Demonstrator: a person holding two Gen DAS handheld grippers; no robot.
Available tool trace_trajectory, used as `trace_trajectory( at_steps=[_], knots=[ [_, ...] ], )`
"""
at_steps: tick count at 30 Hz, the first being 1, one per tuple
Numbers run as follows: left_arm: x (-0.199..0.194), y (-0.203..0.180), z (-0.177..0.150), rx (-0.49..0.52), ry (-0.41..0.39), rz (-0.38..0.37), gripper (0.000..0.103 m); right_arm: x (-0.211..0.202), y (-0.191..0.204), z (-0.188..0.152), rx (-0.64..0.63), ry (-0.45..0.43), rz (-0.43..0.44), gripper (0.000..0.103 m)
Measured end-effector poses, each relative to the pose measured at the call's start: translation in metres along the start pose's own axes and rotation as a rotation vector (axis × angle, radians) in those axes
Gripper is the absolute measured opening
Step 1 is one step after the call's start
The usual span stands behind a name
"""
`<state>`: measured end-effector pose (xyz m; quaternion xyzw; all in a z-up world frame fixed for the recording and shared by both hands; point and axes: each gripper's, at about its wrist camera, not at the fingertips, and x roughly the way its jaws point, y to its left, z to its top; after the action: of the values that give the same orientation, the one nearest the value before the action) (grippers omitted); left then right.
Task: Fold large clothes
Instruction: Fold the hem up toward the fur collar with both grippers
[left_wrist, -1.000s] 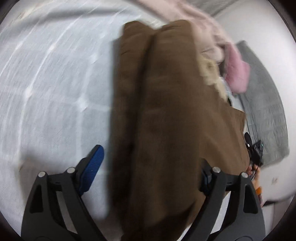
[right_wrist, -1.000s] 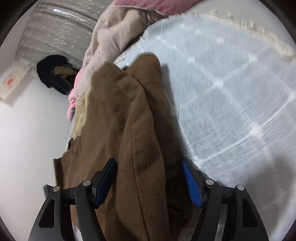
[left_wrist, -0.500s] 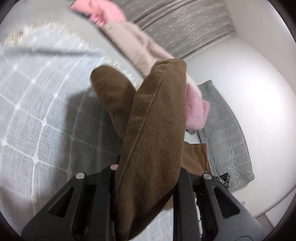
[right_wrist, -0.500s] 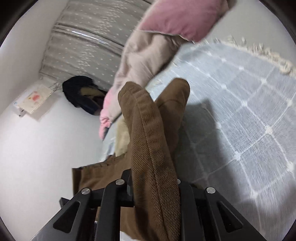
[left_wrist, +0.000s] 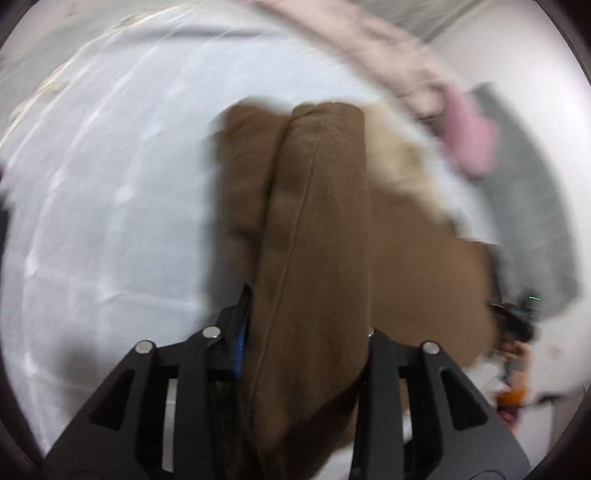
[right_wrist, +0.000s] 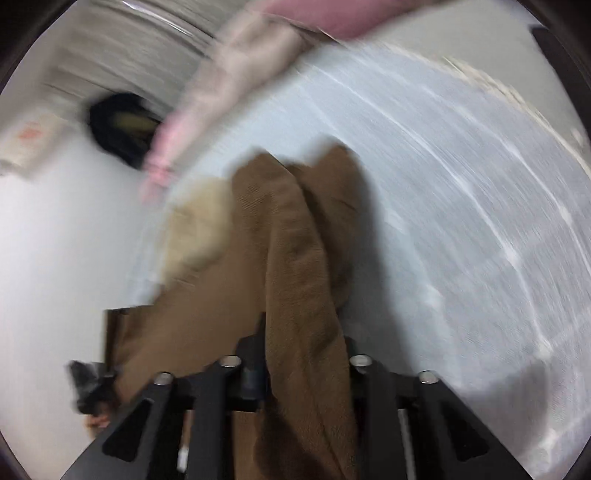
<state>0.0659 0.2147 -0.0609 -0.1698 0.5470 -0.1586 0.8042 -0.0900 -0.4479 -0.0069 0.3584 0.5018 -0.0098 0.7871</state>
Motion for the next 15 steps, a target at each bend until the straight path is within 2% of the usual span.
trace_trajectory(
  at_steps=[1, 2, 3, 5, 7, 9, 12, 15],
  knots=[
    [-0.004, 0.006, 0.002, -0.019, -0.017, 0.015, 0.046, 0.006, -0.009, -0.002, 0.023, 0.019, -0.082, 0.038],
    [-0.016, 0.010, 0.005, -0.032, -0.052, 0.021, 0.051, 0.005, -0.016, -0.001, 0.046, 0.017, -0.095, 0.049],
    [-0.027, 0.011, 0.008, -0.029, -0.087, 0.026, 0.054, -0.006, -0.018, 0.000, 0.059, -0.009, -0.081, 0.050],
    [-0.049, 0.004, 0.016, 0.017, -0.155, 0.035, 0.067, -0.028, -0.013, 0.004, 0.037, -0.070, -0.102, 0.051],
    [-0.061, -0.011, 0.026, 0.083, -0.206, 0.038, 0.074, -0.046, -0.005, 0.013, 0.020, -0.149, -0.121, 0.057],
    [-0.056, -0.023, 0.033, 0.126, -0.205, 0.024, 0.075, -0.051, 0.007, 0.020, 0.003, -0.186, -0.068, 0.065],
    [-0.025, -0.029, 0.047, 0.156, -0.169, 0.045, 0.075, -0.027, 0.029, 0.033, -0.046, -0.158, -0.013, 0.066],
    [0.000, -0.024, 0.053, 0.104, -0.160, 0.080, 0.073, 0.010, 0.049, 0.041, -0.102, -0.121, -0.080, 0.066]
  ],
)
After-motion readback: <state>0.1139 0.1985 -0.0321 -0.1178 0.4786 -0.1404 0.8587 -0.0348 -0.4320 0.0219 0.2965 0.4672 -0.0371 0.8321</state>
